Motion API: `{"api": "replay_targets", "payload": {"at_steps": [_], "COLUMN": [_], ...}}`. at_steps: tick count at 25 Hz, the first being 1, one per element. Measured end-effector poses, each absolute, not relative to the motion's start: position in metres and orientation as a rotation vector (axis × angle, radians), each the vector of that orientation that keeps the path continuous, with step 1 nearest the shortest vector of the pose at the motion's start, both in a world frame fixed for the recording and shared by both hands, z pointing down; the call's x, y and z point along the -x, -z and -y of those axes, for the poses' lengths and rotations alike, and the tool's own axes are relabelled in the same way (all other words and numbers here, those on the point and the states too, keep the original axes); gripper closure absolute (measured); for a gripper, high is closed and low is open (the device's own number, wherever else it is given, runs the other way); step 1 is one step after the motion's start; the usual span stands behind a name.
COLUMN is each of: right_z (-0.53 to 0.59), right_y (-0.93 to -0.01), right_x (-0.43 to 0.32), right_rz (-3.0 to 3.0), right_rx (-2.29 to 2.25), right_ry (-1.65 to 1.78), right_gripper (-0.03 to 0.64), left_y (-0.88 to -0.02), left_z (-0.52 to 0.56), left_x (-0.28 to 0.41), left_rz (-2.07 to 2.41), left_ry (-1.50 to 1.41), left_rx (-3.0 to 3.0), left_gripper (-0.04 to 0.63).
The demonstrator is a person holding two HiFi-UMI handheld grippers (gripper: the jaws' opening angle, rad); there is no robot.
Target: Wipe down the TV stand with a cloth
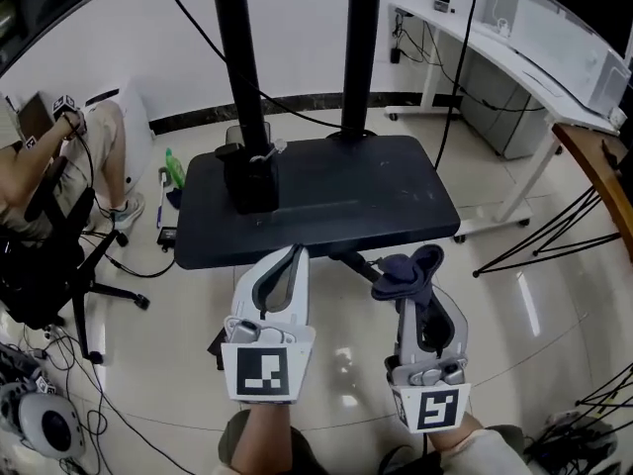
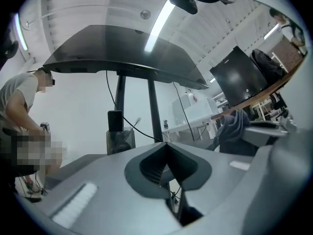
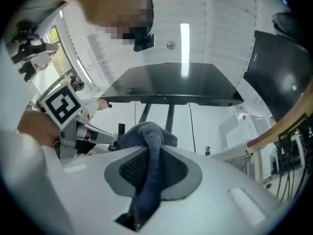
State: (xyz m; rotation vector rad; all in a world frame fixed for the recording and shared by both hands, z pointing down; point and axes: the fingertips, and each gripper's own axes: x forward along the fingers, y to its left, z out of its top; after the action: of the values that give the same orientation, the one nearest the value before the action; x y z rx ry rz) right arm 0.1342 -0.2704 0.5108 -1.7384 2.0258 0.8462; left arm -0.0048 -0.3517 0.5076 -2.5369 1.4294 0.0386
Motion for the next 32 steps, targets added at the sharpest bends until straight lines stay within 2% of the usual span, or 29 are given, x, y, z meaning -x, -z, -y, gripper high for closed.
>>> {"api": "replay_targets", "payload": {"at_steps": [6, 10, 13, 18, 23, 26, 28, 32], "right_z": [0.267, 0.261, 0.277, 0.249, 0.188, 0.144, 0.109, 0.041], "right_y": [-0.445, -0.382, -0.326, -0.190, -0.028, 0.049, 0.099, 0.243], "right_x": [-0.118, -0.123, -0.122, -0.120, -0.104, -0.098, -0.094, -0.084], "right_rz": [-1.958, -1.941, -1.945, -2.017, -2.130, -2.306, -2.438, -2.335], "right_rx": [1.621, 1.573, 1.598, 1.692, 1.688, 1.801, 1.932, 1.934], "right_ry": [-0.824, -0.829, -0.845, -0.703, -0.613, -0.482, -0.375, -0.436], "right_gripper": [0.558, 0.558, 0.558, 0.558, 0.558, 0.558, 0.558, 0.557], "left_y": [-0.503, -0.492, -0.445, -0.258, -0.047, 0.070, 0.146, 0.266], "left_z": [0.357, 0.352, 0.361, 0.325, 0.258, 0.218, 0.180, 0.104], "left_x": [0.020, 0.027, 0.039, 0.068, 0.074, 0.079, 0.087, 0.112], "left_rz": [-1.460, -1.452, -1.480, -1.474, -1.446, -1.452, -1.440, -1.459], "left_ry": [-0.086, 0.105, 0.217, 0.205, -0.073, -0.138, -0.100, 0.146], "left_rx": [2.547, 2.484, 2.477, 2.490, 2.427, 2.415, 2.462, 2.587], "left_gripper": [0.492, 0.492, 0.489, 0.488, 0.485, 0.478, 0.476, 0.476]}}
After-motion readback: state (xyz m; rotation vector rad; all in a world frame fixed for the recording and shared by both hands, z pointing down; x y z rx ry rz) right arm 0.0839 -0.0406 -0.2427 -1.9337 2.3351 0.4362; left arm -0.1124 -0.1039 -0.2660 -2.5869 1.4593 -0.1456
